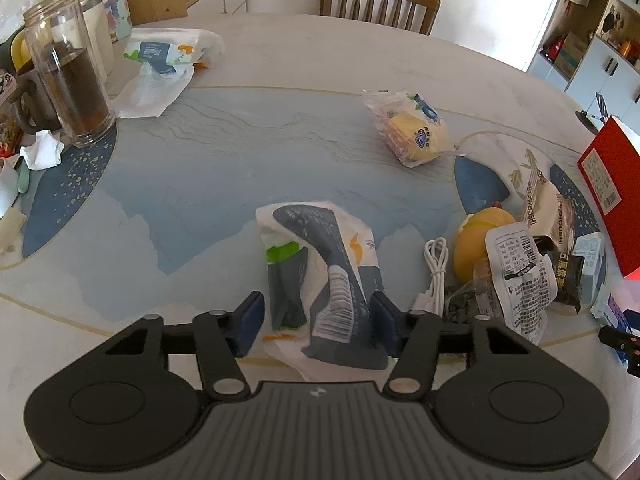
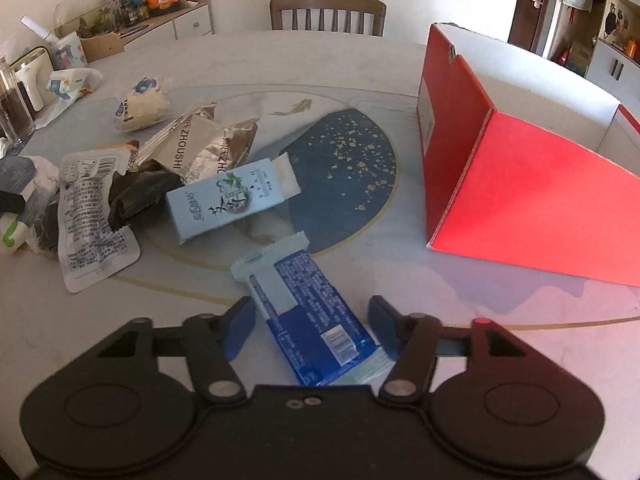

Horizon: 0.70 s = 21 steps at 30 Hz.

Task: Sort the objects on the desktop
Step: 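Grasp the white sock package with left tool while right tool grasps the blue snack bar, then carry the sock package and blue bar with both tools over the red box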

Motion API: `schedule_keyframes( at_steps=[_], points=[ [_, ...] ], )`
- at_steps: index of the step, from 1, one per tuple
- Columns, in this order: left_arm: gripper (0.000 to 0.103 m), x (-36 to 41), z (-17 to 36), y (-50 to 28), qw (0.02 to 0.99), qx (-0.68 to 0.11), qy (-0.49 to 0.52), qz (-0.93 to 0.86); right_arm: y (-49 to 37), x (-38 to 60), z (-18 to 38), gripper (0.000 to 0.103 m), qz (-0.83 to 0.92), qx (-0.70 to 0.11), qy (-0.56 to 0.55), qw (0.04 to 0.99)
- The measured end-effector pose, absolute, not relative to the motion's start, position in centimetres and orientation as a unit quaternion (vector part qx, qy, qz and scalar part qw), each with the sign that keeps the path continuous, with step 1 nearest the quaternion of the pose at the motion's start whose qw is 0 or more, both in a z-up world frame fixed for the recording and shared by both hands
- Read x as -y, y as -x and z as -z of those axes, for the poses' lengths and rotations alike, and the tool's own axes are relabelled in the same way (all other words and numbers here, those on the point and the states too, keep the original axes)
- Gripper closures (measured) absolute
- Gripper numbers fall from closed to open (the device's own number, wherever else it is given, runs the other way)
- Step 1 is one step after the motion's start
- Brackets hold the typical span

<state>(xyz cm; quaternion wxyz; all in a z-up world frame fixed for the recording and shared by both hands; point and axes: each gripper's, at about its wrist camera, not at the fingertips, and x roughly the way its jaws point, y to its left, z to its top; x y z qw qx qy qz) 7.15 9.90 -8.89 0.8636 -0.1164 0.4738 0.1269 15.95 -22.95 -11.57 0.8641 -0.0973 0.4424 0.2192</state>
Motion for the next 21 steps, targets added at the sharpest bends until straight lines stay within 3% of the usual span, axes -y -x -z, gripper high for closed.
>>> schedule_keyframes(
  at_steps=[4, 8, 10, 12, 19, 21],
  points=[
    [0.054, -10.2, 8.9, -7.0, 0.864, -0.473, 0.117, -0.125, -15.7, 22.9, 11.3, 0.06, -0.213, -0.446, 0.095, 0.864],
    [0.058, -10.4, 8.8, -6.8, 0.865, -0.471, 0.12, -0.124, -15.4, 22.8, 11.0, 0.066, -0.207, -0.448, 0.09, 0.865],
    [0.061, -10.6, 8.8, -6.7, 0.865, -0.47, 0.122, -0.125, -15.3, 22.9, 10.8, 0.066, -0.201, -0.448, 0.085, 0.867],
    [0.07, -10.7, 8.7, -6.5, 0.867, -0.468, 0.123, -0.122, -15.3, 23.0, 10.6, 0.067, -0.196, -0.449, 0.079, 0.868],
    [0.076, -11.0, 8.2, -5.8, 0.872, -0.459, 0.12, -0.119, -14.5, 23.4, 9.8, 0.067, -0.186, -0.447, 0.061, 0.873],
    [0.085, -10.9, 7.9, -5.5, 0.875, -0.453, 0.121, -0.116, -14.2, 23.5, 9.5, 0.067, -0.184, -0.445, 0.054, 0.875]
  ],
)
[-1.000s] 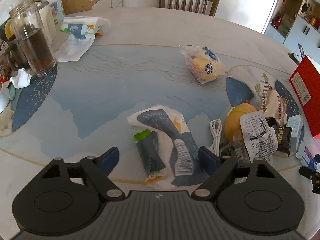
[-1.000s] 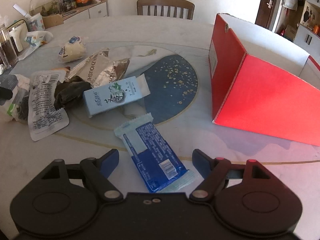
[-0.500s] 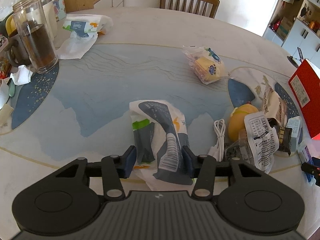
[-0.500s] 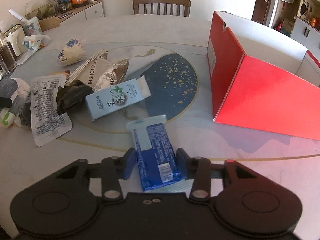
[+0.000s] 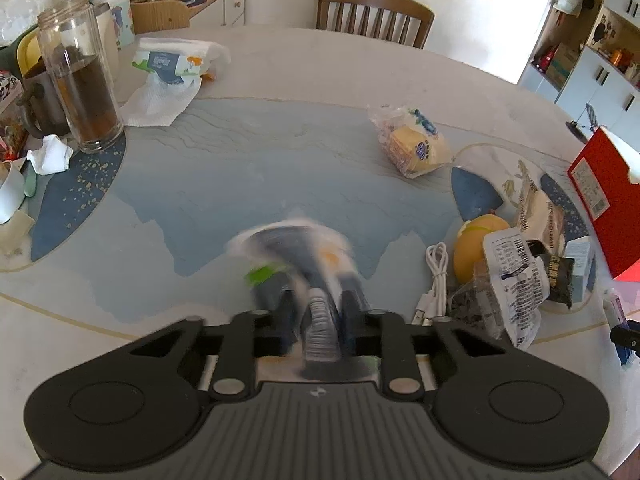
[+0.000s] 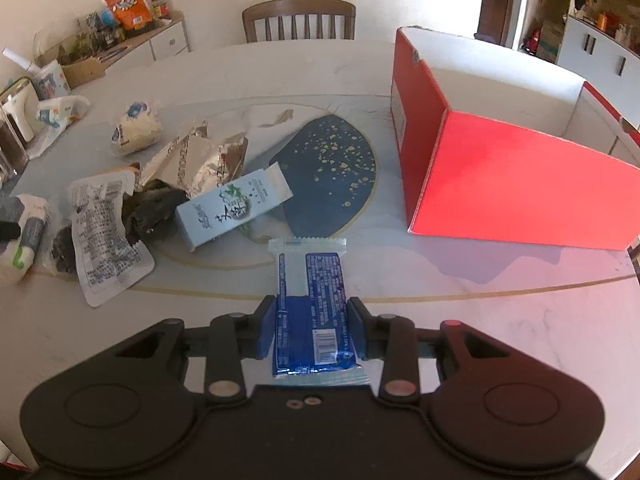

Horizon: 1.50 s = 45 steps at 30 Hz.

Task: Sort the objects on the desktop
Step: 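Carry the sock package and blue bar with both tools over the red box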

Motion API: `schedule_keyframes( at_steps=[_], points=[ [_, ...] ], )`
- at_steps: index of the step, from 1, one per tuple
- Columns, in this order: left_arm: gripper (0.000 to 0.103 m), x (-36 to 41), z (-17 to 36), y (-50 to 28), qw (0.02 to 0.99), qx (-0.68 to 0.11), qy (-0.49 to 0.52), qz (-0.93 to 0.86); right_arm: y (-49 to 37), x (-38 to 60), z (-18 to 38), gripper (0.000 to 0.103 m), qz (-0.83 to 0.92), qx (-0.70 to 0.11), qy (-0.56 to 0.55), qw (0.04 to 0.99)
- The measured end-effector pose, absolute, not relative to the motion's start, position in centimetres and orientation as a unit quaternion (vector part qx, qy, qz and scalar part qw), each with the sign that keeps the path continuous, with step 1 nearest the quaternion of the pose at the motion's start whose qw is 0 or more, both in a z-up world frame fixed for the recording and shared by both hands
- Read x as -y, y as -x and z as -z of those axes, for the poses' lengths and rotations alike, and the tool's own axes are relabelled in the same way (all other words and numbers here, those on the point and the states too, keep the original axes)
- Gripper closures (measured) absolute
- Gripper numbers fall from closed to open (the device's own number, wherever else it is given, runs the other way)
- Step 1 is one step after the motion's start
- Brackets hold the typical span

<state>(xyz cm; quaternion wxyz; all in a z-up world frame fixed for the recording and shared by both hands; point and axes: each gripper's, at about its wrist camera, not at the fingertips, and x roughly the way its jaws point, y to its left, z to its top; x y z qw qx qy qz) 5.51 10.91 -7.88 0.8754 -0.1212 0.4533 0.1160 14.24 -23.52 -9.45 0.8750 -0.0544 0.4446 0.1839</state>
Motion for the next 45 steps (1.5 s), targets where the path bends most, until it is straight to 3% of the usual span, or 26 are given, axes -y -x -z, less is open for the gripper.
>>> schedule_keyframes(
  at_steps=[25, 45],
  points=[
    [0.089, -5.9, 1.5, -5.4, 0.902, -0.419, 0.098, -0.037, -12.8, 25.4, 3.2, 0.067, -0.188, -0.424, -0.009, 0.886],
    [0.089, 5.4, -2.8, -12.3, 0.916, -0.388, 0.053, 0.083, -16.7, 30.8, -1.4, 0.067, -0.164, -0.394, -0.052, 0.903]
  ],
)
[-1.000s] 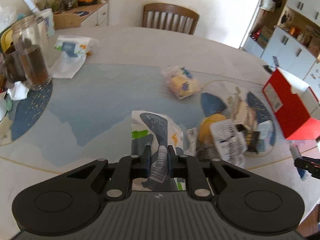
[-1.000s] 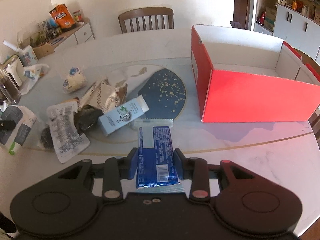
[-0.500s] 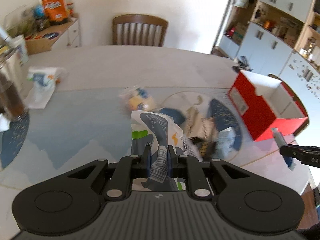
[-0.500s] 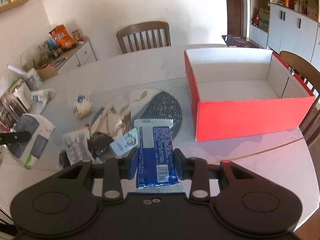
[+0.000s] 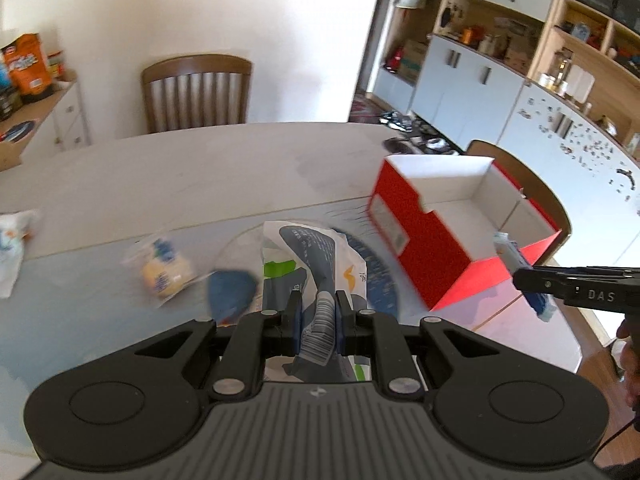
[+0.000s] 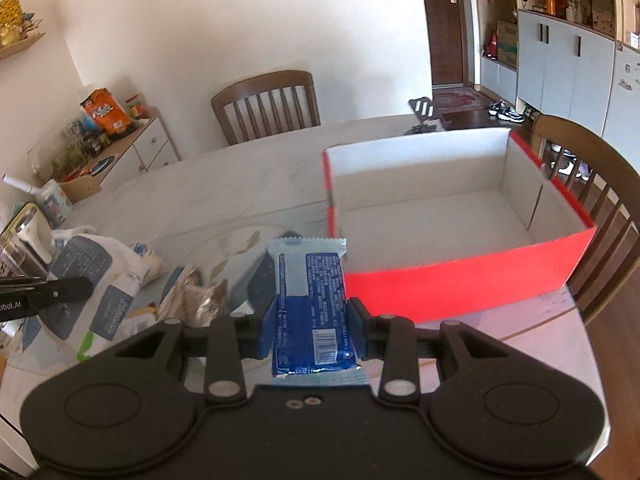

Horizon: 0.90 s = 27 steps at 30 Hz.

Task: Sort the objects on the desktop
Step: 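Carry the sock package and blue bar with both tools over the red box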

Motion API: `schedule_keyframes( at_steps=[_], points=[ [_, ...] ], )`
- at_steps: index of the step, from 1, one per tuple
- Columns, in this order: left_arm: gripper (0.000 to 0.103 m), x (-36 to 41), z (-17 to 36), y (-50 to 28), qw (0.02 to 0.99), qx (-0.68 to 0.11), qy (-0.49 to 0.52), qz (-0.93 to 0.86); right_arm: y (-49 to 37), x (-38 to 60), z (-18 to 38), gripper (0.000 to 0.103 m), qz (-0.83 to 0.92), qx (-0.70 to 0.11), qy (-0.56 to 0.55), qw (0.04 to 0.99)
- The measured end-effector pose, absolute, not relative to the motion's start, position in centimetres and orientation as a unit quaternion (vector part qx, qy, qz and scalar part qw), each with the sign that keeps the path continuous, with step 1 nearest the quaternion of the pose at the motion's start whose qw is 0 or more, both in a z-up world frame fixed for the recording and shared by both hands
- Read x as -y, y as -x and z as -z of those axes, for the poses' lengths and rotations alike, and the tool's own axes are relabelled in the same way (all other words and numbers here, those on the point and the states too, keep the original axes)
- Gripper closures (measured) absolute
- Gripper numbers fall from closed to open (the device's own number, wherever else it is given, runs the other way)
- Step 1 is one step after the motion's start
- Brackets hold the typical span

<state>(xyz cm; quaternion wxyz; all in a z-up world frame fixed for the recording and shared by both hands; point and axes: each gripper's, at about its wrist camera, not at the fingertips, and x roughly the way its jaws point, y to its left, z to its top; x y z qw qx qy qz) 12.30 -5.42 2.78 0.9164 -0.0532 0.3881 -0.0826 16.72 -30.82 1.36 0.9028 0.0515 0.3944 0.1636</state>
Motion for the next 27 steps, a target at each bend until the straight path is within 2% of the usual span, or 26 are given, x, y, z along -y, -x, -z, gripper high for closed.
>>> schedule_keyframes(
  at_steps=[16, 27],
  points=[
    [0.089, 15.6, -5.2, -19.6, 0.916, -0.372, 0.027, 0.149, -21.8, 37.5, -2.7, 0.067, -0.142, -0.373, -0.046, 0.916],
    [0.089, 21.8, -4.2, -23.5, 0.91, -0.379, -0.003, 0.167, -25.9, 41.8, -1.9, 0.067, -0.121, -0.385, -0.062, 0.913]
  ],
)
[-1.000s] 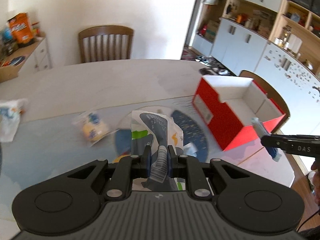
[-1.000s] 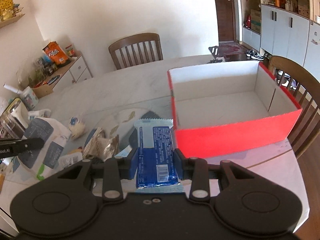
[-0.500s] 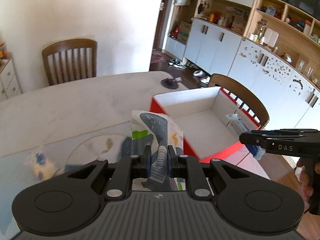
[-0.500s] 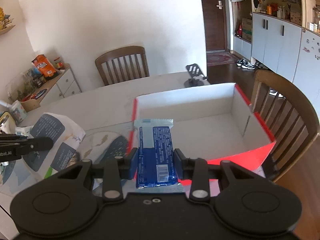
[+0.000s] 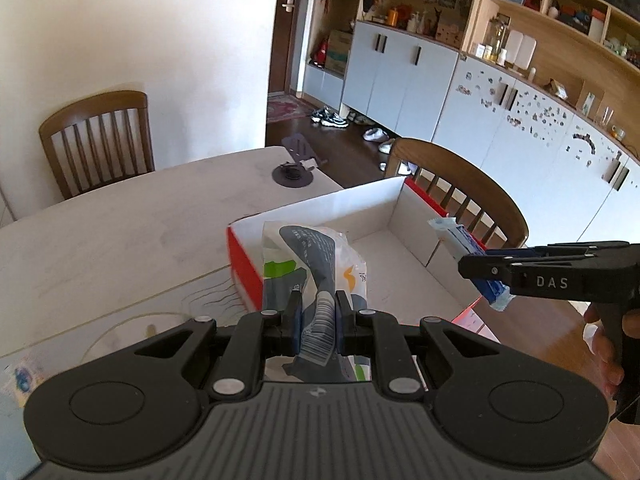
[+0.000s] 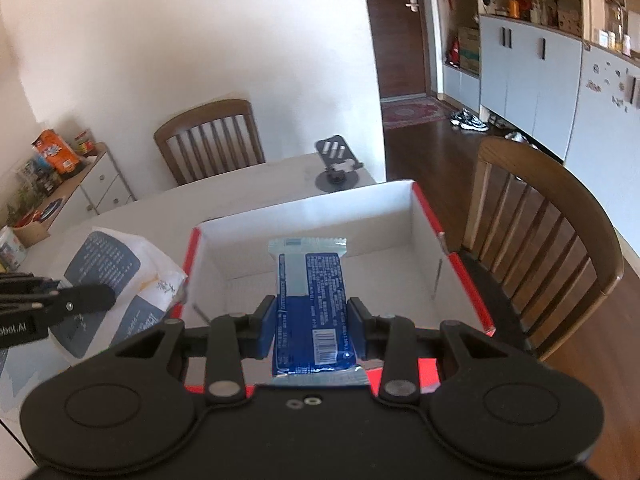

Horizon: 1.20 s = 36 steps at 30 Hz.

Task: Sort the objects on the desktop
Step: 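Carry the sock package and blue bar with both tools over the red box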

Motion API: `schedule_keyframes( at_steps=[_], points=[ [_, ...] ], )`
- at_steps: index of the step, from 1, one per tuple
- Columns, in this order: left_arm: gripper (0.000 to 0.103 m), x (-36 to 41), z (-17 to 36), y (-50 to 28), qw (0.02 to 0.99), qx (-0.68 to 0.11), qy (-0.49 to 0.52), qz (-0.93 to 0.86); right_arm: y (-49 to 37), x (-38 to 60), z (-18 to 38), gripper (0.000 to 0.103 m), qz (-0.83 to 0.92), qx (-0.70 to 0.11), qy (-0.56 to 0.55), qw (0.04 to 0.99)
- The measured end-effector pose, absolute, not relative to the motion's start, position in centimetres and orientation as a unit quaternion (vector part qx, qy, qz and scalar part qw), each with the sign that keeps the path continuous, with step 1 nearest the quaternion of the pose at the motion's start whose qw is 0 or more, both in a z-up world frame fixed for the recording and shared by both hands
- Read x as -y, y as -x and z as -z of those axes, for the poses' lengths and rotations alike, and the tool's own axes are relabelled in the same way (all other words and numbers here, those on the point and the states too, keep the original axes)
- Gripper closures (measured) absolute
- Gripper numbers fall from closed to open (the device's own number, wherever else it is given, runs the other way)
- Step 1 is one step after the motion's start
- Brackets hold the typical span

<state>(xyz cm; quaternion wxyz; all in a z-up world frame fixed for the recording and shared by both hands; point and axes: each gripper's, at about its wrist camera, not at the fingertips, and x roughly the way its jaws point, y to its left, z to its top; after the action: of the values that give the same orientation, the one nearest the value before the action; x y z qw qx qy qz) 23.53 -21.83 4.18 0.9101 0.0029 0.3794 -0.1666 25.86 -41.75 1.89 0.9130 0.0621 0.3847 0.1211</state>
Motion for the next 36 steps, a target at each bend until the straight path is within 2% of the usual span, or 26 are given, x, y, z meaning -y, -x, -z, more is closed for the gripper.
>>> schedule_keyframes(
  at_steps=[26, 36],
  points=[
    [0.089, 29.4, 3.0, -32.6, 0.874, -0.43, -0.104, 0.202, -33.8, 41.5, 5.7, 0.067, -0.113, -0.448, 0.009, 0.887],
    [0.089, 30.3, 6.5, -34.9, 0.835, -0.492, -0.134, 0.207, -35.4, 41.1, 8.6, 0.067, -0.116, -0.488, 0.031, 0.864]
  ],
)
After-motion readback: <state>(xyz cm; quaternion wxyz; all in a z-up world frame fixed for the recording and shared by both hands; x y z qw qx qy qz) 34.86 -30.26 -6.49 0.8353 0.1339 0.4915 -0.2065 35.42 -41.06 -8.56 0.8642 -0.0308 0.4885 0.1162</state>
